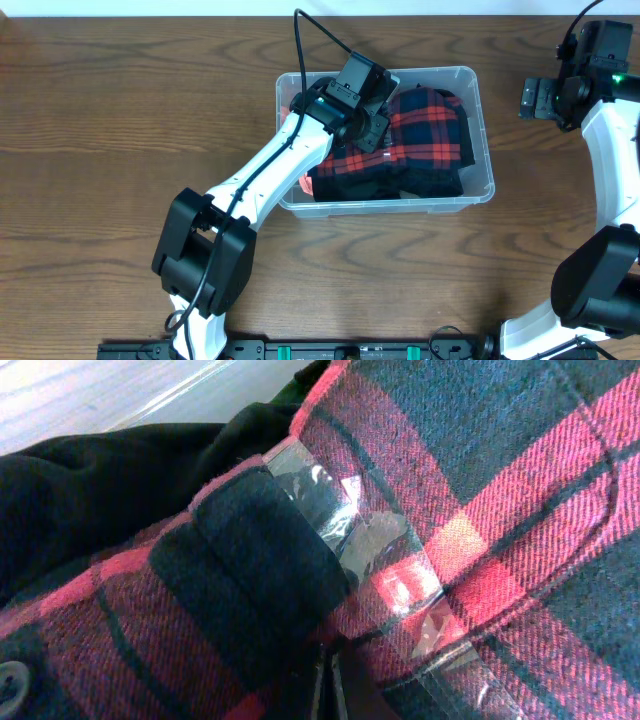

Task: Pack container
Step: 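Push and tuck the plaid shirt edges into the bin with left gripper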

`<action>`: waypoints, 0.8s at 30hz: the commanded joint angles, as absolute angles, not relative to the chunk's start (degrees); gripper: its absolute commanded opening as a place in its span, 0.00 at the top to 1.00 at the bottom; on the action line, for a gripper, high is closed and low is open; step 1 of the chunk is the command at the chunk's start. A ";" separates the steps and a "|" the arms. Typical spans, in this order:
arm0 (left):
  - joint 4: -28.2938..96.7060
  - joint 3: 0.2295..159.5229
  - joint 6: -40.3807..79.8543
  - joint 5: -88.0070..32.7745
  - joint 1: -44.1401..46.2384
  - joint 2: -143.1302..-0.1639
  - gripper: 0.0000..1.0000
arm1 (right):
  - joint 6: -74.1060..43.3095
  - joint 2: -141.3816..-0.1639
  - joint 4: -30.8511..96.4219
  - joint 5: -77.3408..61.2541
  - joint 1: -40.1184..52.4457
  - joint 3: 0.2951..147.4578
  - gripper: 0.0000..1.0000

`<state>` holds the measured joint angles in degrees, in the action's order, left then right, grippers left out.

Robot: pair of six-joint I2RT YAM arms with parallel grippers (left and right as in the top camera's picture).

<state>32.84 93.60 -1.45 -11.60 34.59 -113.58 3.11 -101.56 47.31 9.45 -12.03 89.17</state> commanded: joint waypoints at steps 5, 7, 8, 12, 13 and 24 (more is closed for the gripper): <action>29.21 93.43 -1.43 -9.85 34.79 -106.02 0.94 | 2.17 -100.62 47.35 9.43 -11.99 90.08 0.01; 28.86 93.43 -1.41 -9.87 35.00 -104.84 0.94 | 2.17 -100.62 47.35 9.43 -11.99 90.08 0.01; 29.06 93.43 -1.41 -9.96 35.29 -104.66 0.94 | 2.17 -100.62 47.35 9.43 -11.99 90.08 0.01; 29.93 93.10 -1.43 -13.08 36.71 -105.25 0.94 | 2.17 -100.62 47.35 9.43 -11.99 90.08 0.01; 30.17 93.08 -1.43 -14.09 37.17 -105.62 0.94 | 2.17 -100.62 47.35 9.43 -11.99 90.08 0.01; 36.67 92.75 -1.87 -14.39 40.73 -113.14 0.94 | 2.17 -100.62 47.35 9.43 -11.99 90.08 0.01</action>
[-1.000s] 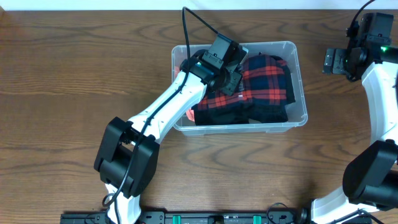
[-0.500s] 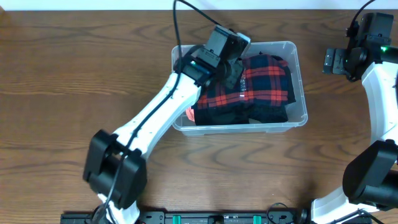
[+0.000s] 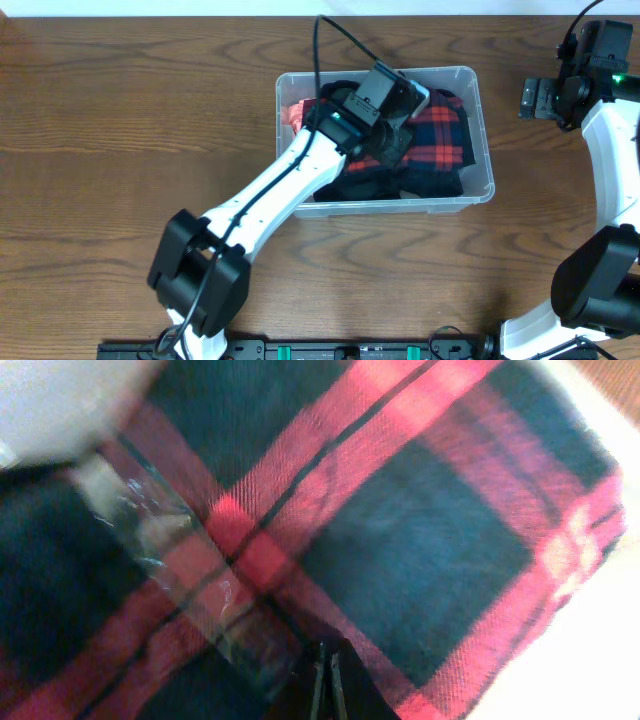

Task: Pack container
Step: 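Push and tuck the plaid shirt edges into the bin with left gripper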

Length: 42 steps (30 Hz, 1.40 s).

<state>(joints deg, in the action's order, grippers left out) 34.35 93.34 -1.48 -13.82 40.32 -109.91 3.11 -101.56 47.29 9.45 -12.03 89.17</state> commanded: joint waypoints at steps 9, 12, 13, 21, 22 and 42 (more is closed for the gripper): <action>40.88 92.88 -1.89 -14.37 41.32 -119.00 0.94 | 2.17 -100.62 47.35 9.43 -11.99 90.08 0.01; 39.55 93.60 -2.44 -14.35 41.04 -116.77 0.94 | 2.17 -100.62 47.35 9.43 -11.99 90.08 0.01; 38.98 93.93 -3.22 -14.33 40.88 -115.61 0.94 | 2.17 -100.62 47.35 9.43 -11.99 90.11 0.01; 28.99 94.15 -4.45 -14.33 39.20 -106.17 0.94 | 2.17 -100.62 47.35 9.43 -11.99 90.08 0.01; 27.90 94.15 -4.45 -14.33 39.18 -105.86 0.94 | 2.17 -100.62 47.35 9.43 -11.99 90.08 0.01; 20.16 94.11 -5.96 -10.94 39.16 -118.48 0.94 | 2.17 -100.62 47.35 9.43 -11.99 90.08 0.01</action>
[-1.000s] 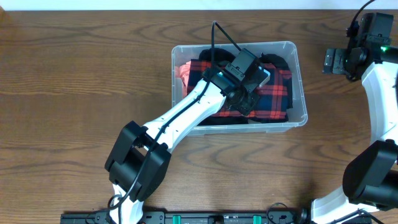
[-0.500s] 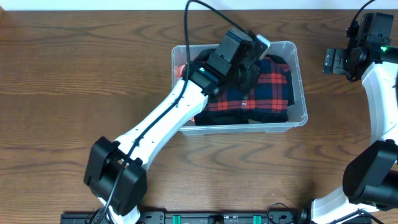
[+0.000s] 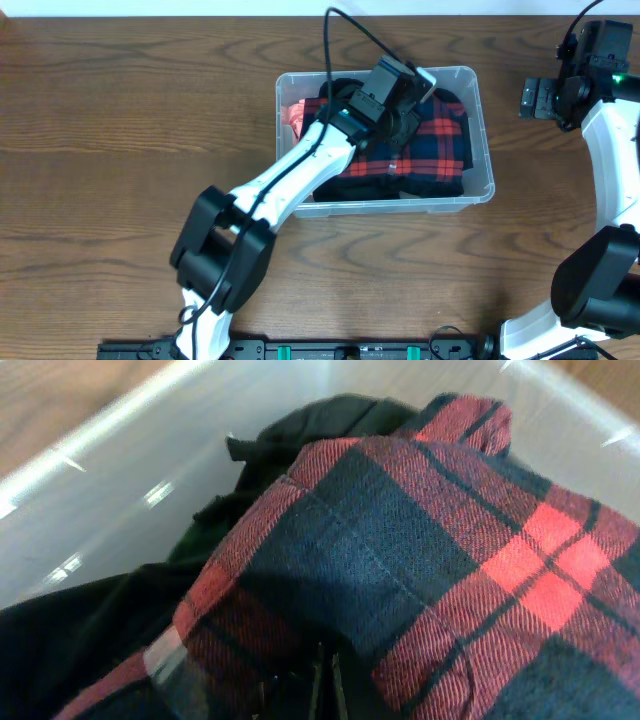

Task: Pack container
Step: 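Push and tuck the plaid shirt edges into the bin with left gripper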

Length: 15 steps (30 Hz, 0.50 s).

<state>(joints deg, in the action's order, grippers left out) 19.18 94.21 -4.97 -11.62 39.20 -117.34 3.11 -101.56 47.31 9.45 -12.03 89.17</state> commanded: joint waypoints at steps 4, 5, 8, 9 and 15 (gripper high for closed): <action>17.96 94.13 -5.98 -10.90 38.76 -114.30 0.94 | 2.17 -100.62 47.35 9.43 -11.99 90.08 0.01; 17.63 94.13 -5.98 -10.90 38.52 -112.90 0.94 | 2.17 -100.62 47.35 9.43 -11.99 90.08 0.01; 17.63 94.13 -5.98 -10.87 37.41 -108.75 0.94 | 2.17 -100.62 47.35 9.43 -11.99 90.08 0.01; 17.93 94.11 -5.98 -10.85 36.82 -107.66 0.94 | 2.17 -100.62 47.35 9.43 -11.99 90.08 0.01; 22.83 94.08 -5.93 -7.88 32.49 -106.67 0.94 | 2.17 -100.62 47.35 9.43 -11.99 90.08 0.01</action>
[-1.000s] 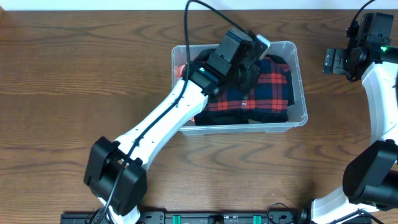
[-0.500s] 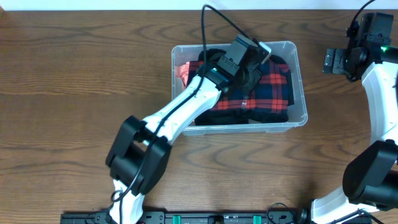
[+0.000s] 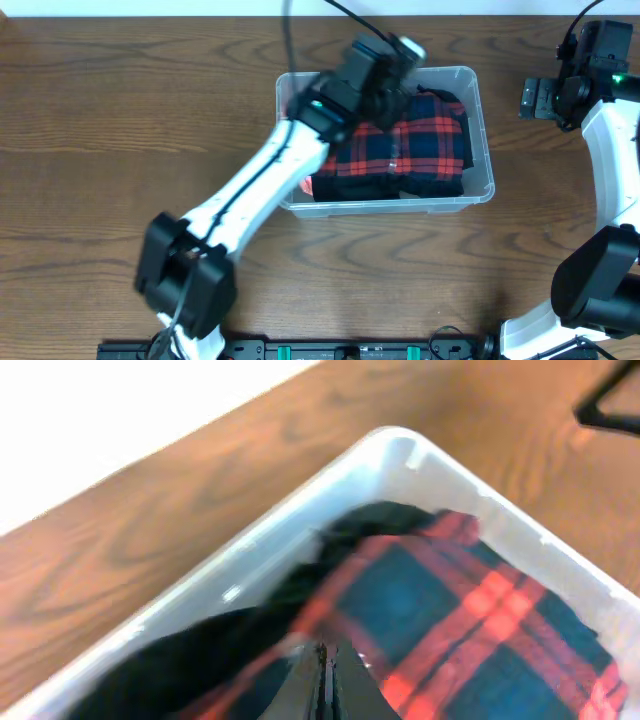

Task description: Pack container

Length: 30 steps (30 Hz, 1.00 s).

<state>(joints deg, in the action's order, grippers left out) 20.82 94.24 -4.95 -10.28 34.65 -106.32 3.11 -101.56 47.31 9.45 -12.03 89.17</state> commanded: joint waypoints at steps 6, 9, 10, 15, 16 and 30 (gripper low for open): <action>29.78 93.25 -5.69 -7.92 29.80 -107.42 0.94 | 2.17 -100.62 47.35 9.43 -11.99 90.08 0.01; 30.15 91.26 -5.69 -7.90 29.91 -107.48 0.94 | 2.17 -100.62 47.35 9.43 -11.99 90.08 0.01; 30.06 90.59 -5.72 -7.90 29.93 -107.48 0.94 | 2.17 -100.62 47.35 9.43 -11.99 90.08 0.01; 29.61 87.72 -5.72 -7.90 29.91 -107.50 0.94 | 2.17 -100.62 47.35 9.43 -11.99 90.08 0.01; 29.36 87.35 -5.72 -7.88 29.91 -107.48 0.94 | 2.17 -100.62 47.35 9.43 -11.99 90.08 0.01; 22.04 87.68 -5.28 -3.31 24.14 -99.13 0.94 | 2.17 -100.62 47.35 9.43 -11.99 90.08 0.01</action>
<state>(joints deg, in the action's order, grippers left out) 23.40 86.74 -4.95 -5.34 27.42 -105.12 3.11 -101.56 47.31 9.45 -12.03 89.17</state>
